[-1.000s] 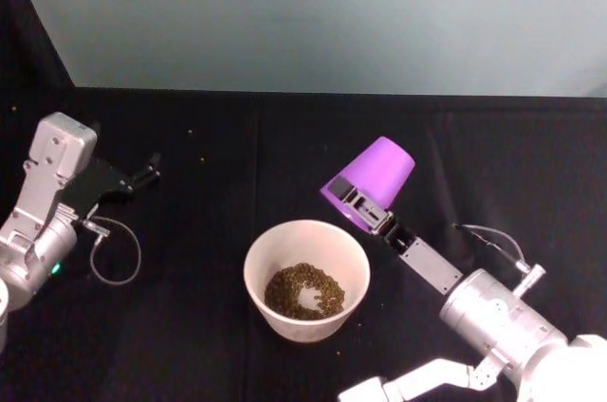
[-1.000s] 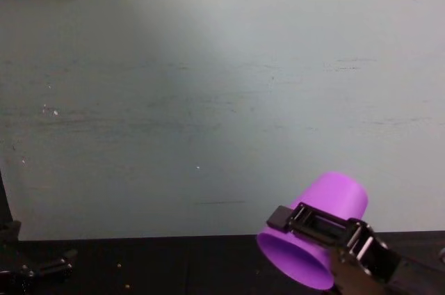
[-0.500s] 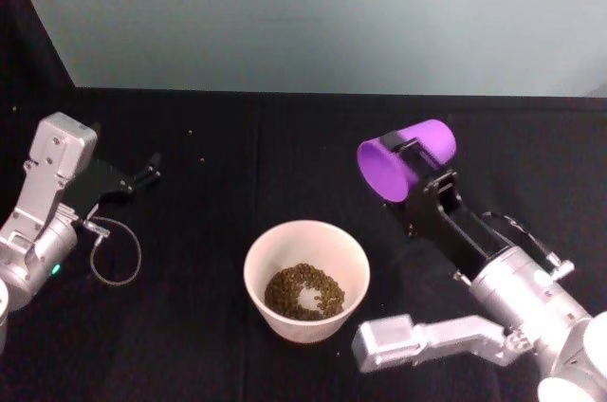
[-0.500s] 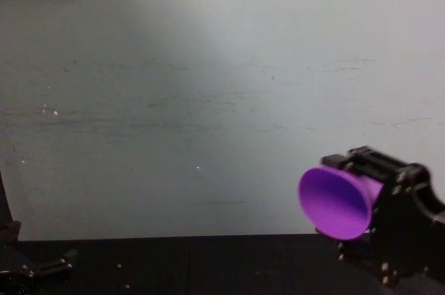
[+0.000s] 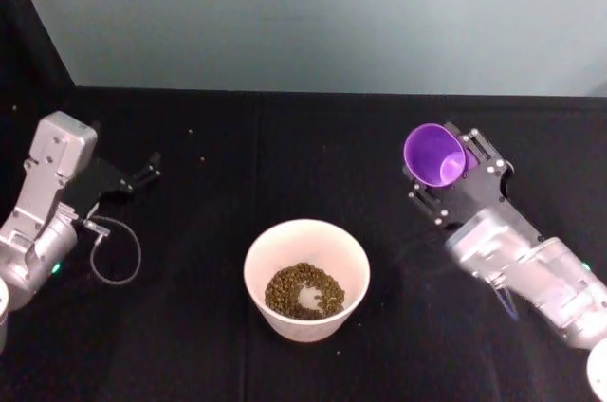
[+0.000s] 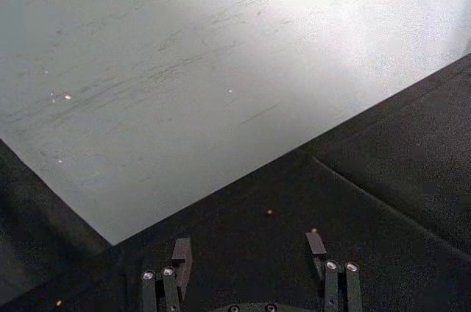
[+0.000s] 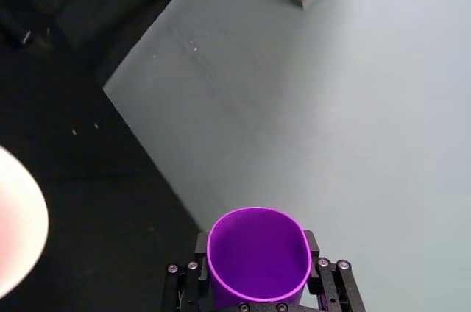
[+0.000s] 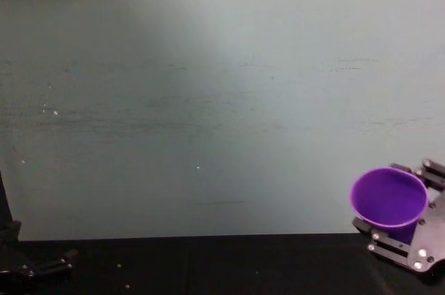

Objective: Pick up the cup and pour the mung beans from the cup into the bowl.

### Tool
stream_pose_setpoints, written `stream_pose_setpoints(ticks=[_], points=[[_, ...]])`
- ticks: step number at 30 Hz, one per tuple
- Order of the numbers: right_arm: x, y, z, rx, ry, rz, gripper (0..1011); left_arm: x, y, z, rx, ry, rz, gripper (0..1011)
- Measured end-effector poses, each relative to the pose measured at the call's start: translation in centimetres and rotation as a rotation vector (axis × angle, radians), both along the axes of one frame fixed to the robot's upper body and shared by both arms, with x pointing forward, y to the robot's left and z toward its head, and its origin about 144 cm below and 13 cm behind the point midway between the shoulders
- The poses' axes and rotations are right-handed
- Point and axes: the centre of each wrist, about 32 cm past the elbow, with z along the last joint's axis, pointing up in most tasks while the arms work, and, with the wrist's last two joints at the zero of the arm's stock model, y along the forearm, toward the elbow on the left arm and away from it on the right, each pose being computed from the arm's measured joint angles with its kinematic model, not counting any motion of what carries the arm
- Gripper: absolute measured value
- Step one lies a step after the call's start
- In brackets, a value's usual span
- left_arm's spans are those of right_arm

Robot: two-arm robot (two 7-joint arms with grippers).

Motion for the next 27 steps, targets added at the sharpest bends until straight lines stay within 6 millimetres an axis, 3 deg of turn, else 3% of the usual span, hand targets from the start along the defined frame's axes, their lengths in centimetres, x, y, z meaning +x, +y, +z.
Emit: stream_pose_setpoints(ticks=[13,27], points=[[1.8,-2.3,-2.6,0.413,0.336,0.084,726,0.0,0.0,0.0,0.000,0.000,0.000,1011],[2.4,-2.3,-4.2,0.502,0.465,0.141,726,0.0,0.0,0.0,0.000,0.000,0.000,1011]])
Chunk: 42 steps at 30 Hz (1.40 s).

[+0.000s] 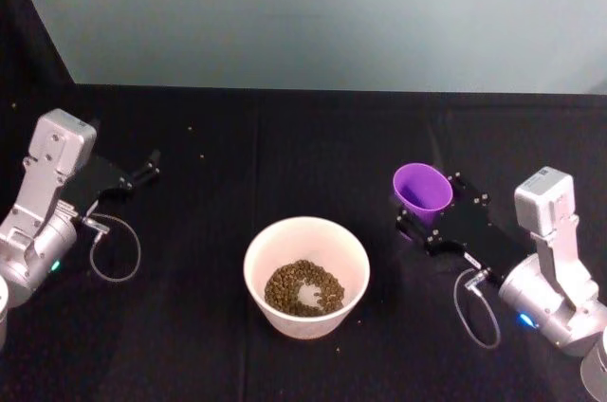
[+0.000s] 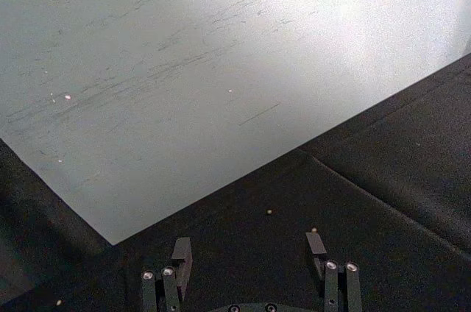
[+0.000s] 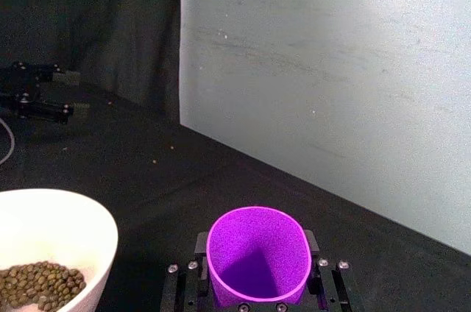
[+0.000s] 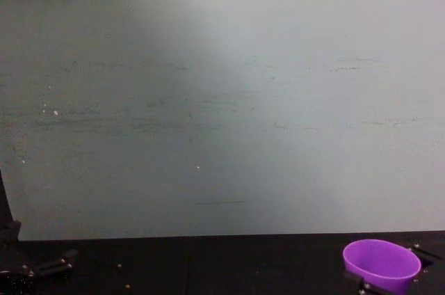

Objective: Pick up the cup and pour the mung beans from the cup into the bowl.

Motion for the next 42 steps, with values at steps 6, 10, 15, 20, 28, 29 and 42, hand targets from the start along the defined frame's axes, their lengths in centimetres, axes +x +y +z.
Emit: stream_pose_setpoints(ticks=[6,10,15,20,28,29,42], points=[[0.2,0.0,-0.6,0.012,0.020,0.008,726,0.0,0.0,0.0,0.000,0.000,0.000,1011],[0.4,0.0,-0.9,0.021,0.027,0.012,726,0.0,0.0,0.0,0.000,0.000,0.000,1011],[0.5,0.0,-1.3,0.031,0.035,0.013,726,0.0,0.0,0.0,0.000,0.000,0.000,1011],[0.5,0.1,-1.5,0.037,0.046,0.014,726,0.0,0.0,0.0,0.000,0.000,0.000,1011],[0.5,0.1,-1.7,0.041,0.065,0.027,726,0.0,0.0,0.0,0.000,0.000,0.000,1011],[0.5,0.1,-1.7,0.042,0.070,0.029,726,0.0,0.0,0.0,0.000,0.000,0.000,1011],[0.6,0.1,-1.8,0.049,0.102,0.041,726,0.0,0.0,0.0,0.000,0.000,0.000,1011]])
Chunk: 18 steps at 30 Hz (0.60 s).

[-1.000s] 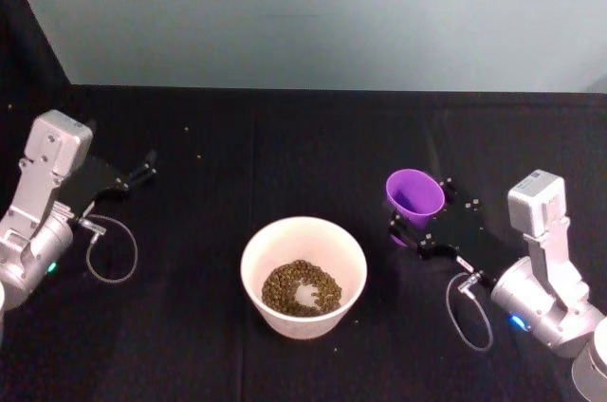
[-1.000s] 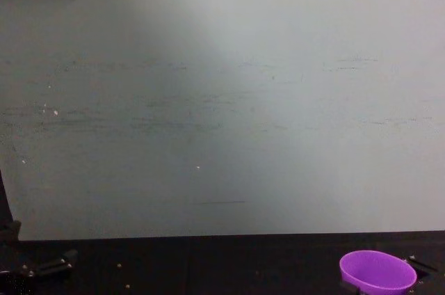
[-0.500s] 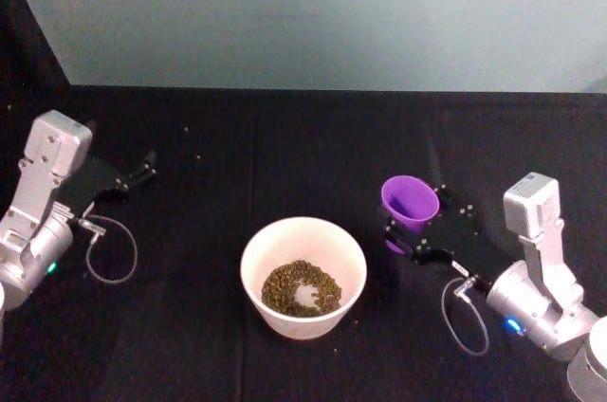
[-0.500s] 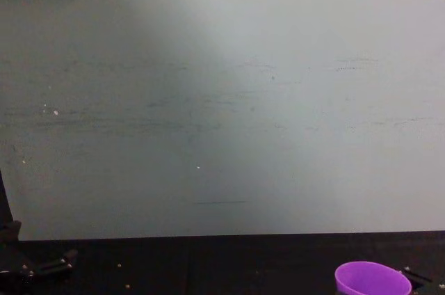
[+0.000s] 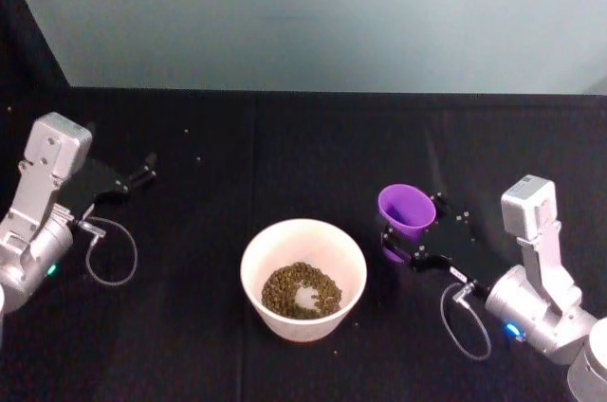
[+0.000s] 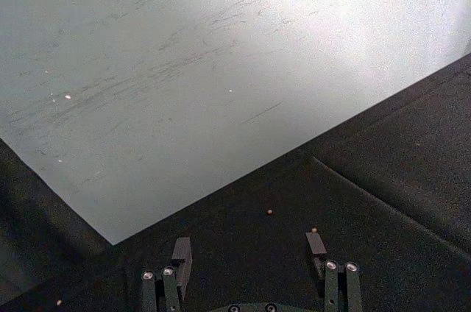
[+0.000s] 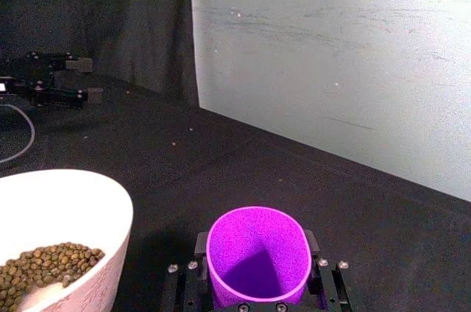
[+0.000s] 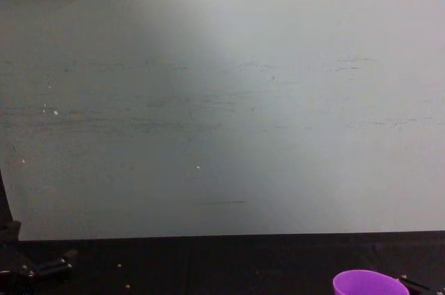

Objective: Pick up the cup and pour the mung beans from the cup into the bowl.

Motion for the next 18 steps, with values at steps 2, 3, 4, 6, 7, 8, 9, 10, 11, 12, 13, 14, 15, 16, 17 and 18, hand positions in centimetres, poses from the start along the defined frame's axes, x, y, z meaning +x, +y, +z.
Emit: stream_pose_setpoints(ticks=[2,3,4,6,7,8,9,10,11,12,13,14,15,16,17,18], points=[[0.00,0.00,0.00,0.000,0.000,0.000,726,0.00,0.00,0.00,0.000,0.000,0.000,1011],[0.00,0.00,0.00,0.000,0.000,0.000,726,0.00,0.00,0.00,0.000,0.000,0.000,1011],[0.00,-0.01,0.00,0.000,0.000,0.000,726,0.00,0.00,0.00,0.000,0.000,0.000,1011],[0.00,-0.01,0.00,0.000,-0.001,0.000,726,0.00,0.00,0.00,0.000,0.000,0.000,1011],[0.00,-0.01,0.00,-0.001,-0.001,0.000,726,0.00,0.00,0.00,0.000,0.000,0.000,1011],[0.00,-0.01,0.00,-0.001,-0.001,0.000,726,0.00,0.00,0.00,0.000,0.000,0.000,1011],[-0.01,-0.02,0.00,-0.001,-0.001,0.000,760,0.00,0.00,0.00,0.000,0.000,0.000,1011],[-0.01,-0.02,0.00,-0.001,-0.001,0.000,781,0.00,0.00,0.00,0.000,0.000,0.000,1011],[-0.01,-0.02,-0.01,-0.001,-0.001,0.000,792,0.00,0.00,0.00,0.000,0.000,0.000,1011],[-0.02,-0.02,-0.01,-0.001,-0.002,0.000,826,0.00,0.00,0.00,0.000,0.000,0.000,1011],[-0.02,-0.02,-0.01,-0.001,-0.002,0.000,875,0.00,0.00,0.00,0.000,0.000,0.000,1011],[-0.02,-0.02,-0.01,-0.001,-0.002,0.000,875,0.00,0.00,0.00,0.000,0.000,0.000,1011],[-0.02,-0.02,-0.01,-0.001,-0.003,0.000,915,0.00,0.00,0.00,0.000,0.000,0.000,1011],[-0.02,-0.02,-0.01,-0.001,-0.003,0.000,947,0.00,0.00,0.00,0.000,0.000,0.000,1011],[-0.02,-0.02,0.00,-0.001,-0.003,0.001,961,0.00,0.00,0.00,0.000,0.000,0.000,1011],[-0.02,-0.01,0.00,-0.001,-0.003,0.001,976,0.00,0.00,0.00,0.000,0.000,0.000,1011]])
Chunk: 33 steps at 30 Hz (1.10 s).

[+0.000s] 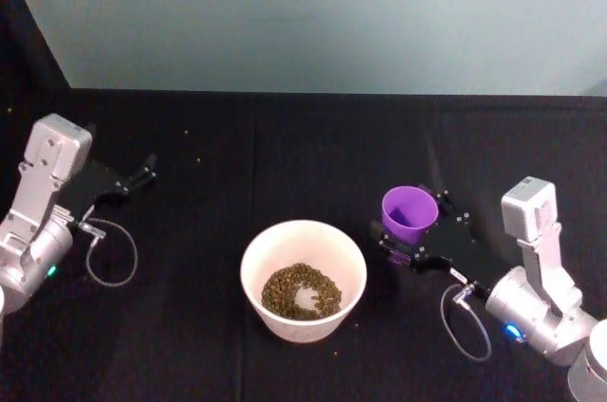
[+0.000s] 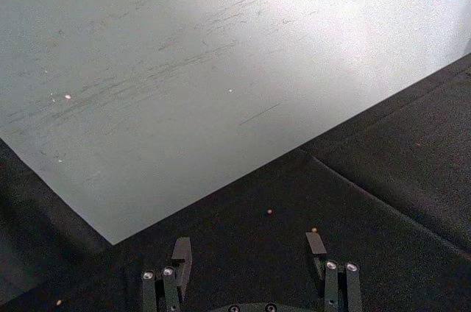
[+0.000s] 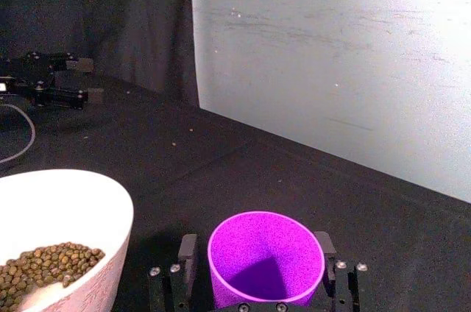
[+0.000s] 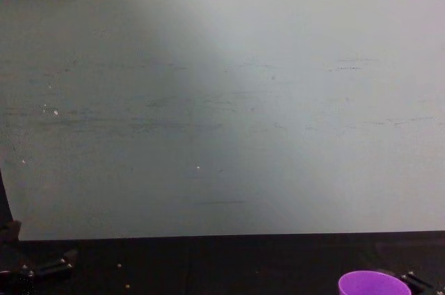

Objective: Pick up the cup and pour the mung beans from the cup into the bowl.

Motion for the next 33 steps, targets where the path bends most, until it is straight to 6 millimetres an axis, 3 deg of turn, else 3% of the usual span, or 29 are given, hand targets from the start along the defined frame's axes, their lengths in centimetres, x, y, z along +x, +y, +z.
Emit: stream_pose_setpoints(ticks=[4,13,21,26,33], points=[[-0.2,0.0,0.5,0.006,-0.009,0.000,1000,0.0,0.0,0.0,0.000,0.000,0.000,1011],[-1.4,-0.4,3.9,0.070,-0.044,-0.022,1000,0.0,0.0,0.0,0.000,0.000,0.000,1011],[-3.7,-1.1,6.3,0.090,-0.052,-0.167,1000,0.0,0.0,0.0,0.000,0.000,0.000,1011],[-5.1,-1.5,6.3,0.069,-0.082,-0.272,1000,0.0,0.0,0.0,0.000,0.000,0.000,1011],[-7.0,-2.4,4.3,0.047,-0.178,-0.415,1000,0.0,0.0,0.0,0.000,0.000,0.000,1011]])
